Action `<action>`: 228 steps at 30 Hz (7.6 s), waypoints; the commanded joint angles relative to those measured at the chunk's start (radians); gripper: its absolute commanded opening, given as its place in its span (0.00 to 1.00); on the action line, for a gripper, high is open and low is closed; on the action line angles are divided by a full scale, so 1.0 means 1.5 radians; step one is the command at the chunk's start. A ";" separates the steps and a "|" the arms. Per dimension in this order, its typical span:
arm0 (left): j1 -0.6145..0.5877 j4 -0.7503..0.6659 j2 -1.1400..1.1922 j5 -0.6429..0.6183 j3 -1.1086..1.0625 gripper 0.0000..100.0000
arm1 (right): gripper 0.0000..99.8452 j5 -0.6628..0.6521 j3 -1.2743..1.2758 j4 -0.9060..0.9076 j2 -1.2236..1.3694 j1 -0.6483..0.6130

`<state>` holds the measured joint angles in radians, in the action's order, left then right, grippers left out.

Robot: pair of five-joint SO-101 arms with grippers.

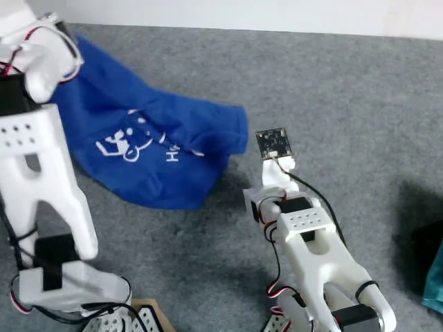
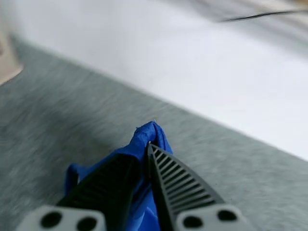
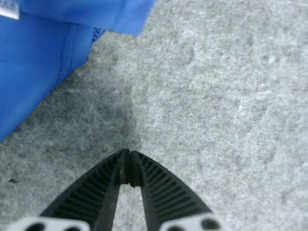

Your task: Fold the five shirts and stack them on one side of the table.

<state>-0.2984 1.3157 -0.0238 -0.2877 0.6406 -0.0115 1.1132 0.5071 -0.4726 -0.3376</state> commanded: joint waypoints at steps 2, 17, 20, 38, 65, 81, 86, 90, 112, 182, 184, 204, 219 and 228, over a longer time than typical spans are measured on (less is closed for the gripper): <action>-0.053 0.002 0.052 -0.002 -0.044 0.01 | 0.01 -0.001 -0.005 -0.012 -0.007 0.006; -0.178 -0.157 0.295 -0.003 -0.073 0.37 | 0.01 -0.002 -0.005 -0.012 -0.005 0.005; -0.218 -0.209 0.328 -0.003 -0.073 0.37 | 0.01 -0.002 -0.005 -0.012 -0.004 0.005; -0.222 0.040 0.339 -0.005 -0.046 0.37 | 0.01 -0.002 -0.004 -0.012 -0.004 0.004; -0.200 0.004 0.416 -0.003 -0.099 0.24 | 0.01 -0.006 -0.004 -0.012 -0.004 0.004; -0.171 -0.041 0.410 -0.006 -0.099 0.09 | 0.01 -0.002 -0.004 -0.012 -0.004 0.004; -0.149 -0.040 0.413 -0.006 -0.102 0.09 | 0.01 -0.002 -0.004 -0.012 -0.004 0.004; -0.150 -0.036 0.408 -0.006 -0.100 0.09 | 0.01 -0.006 -0.004 -0.012 -0.004 -0.001; -0.140 -0.036 0.408 -0.004 -0.099 0.01 | 0.01 -0.003 -0.004 -0.012 -0.004 -0.010; -0.159 -0.034 0.163 -0.205 -0.133 0.01 | 0.19 0.006 -0.524 0.005 0.399 -0.144; -0.155 -0.036 0.163 -0.205 -0.141 0.01 | 0.19 0.004 -0.503 -0.016 0.399 -0.160; -0.145 -0.038 0.188 -0.205 -0.145 0.01 | 0.19 0.004 -0.369 -0.027 0.261 -0.259; -0.145 -0.050 0.207 -0.206 -0.146 0.01 | 0.19 -0.074 -0.382 -0.116 0.341 -0.194; -0.136 -0.050 0.208 -0.206 -0.149 0.01 | 0.19 -0.158 -0.384 -0.113 0.327 -0.183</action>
<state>-0.5301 1.2574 0.2984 -0.5869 0.4089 -0.1972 0.5900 0.3491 0.0583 -0.6429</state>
